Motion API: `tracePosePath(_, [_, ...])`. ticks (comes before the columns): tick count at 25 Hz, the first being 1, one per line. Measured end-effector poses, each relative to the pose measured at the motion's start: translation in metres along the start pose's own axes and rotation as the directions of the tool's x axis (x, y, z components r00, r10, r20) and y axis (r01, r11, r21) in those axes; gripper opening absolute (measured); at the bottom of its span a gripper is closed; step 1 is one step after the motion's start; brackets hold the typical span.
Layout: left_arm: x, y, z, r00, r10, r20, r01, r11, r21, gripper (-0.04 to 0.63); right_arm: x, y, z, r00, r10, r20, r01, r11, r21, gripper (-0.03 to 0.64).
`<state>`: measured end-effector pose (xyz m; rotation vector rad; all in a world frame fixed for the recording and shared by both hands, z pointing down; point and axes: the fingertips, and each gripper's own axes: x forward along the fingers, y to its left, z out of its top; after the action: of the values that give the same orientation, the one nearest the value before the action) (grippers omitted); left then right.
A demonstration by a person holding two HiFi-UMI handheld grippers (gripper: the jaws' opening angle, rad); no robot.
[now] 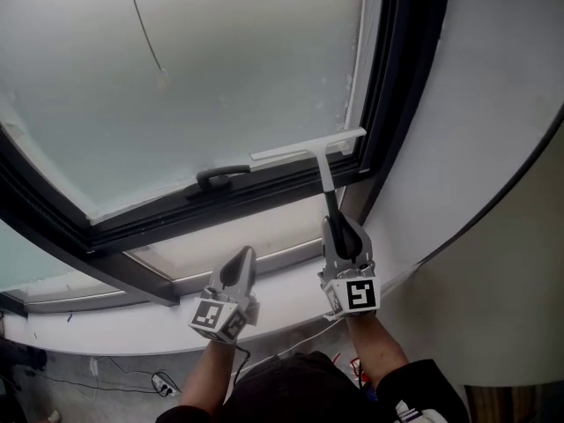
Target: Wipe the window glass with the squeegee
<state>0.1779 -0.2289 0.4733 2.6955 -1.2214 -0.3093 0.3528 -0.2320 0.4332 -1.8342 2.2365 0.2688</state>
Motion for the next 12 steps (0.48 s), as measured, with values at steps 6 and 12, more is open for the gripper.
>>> tracePosePath(6, [-0.089, 0.021, 0.019, 0.998, 0.044, 0.050, -0.043, 0.999, -0.007, -0.002, -0.056, 0.026, 0.012, 0.999, 0.009, -0.031, -0.009, 1.000, -0.011, 0.097])
tracePosePath(12, [-0.197, 0.058, 0.017, 0.991, 0.129, 0.044, -0.128, 0.992, -0.011, -0.002, -0.118, 0.082, 0.004, 0.995, -0.015, -0.098, 0.016, 1.000, 0.016, 0.097])
